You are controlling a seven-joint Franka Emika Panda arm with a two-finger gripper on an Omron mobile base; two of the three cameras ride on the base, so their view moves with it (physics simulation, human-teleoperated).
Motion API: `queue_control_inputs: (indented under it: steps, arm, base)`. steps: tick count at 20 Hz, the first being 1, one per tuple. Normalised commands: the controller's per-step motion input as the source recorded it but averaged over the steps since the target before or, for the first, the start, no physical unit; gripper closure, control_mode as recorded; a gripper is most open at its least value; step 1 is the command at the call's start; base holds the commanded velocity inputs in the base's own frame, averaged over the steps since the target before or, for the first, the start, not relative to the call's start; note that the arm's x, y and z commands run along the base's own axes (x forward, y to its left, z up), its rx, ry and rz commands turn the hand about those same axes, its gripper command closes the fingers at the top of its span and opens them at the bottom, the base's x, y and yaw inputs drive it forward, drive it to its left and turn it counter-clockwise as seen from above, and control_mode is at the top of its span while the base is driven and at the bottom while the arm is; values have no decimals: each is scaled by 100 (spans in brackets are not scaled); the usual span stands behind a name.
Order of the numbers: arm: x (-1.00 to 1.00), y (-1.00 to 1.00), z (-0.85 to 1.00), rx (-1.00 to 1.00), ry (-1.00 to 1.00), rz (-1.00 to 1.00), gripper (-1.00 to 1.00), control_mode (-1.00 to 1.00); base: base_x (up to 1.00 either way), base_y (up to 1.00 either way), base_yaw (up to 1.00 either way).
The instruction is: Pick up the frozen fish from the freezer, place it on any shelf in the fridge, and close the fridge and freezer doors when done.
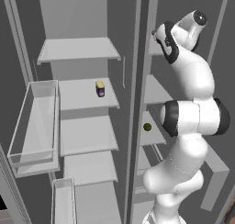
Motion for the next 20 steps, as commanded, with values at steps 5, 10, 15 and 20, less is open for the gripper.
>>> queue_control_inputs:
  steps: [5, 10, 15, 20]
  arm:
    - [-100, 9, 41, 4, -36, -3, 100, -100]
    - [-100, 0, 33, 0, 10, -2, 100, -100]
    - [-100, 0, 45, 0, 33, -2, 100, -100]
    - [-100, 10, -6, -12, 46, 0, 100, -100]
  base:
    - [0, 0, 0]
    - [0, 0, 0]
    - [0, 0, 0]
    - [0, 0, 0]
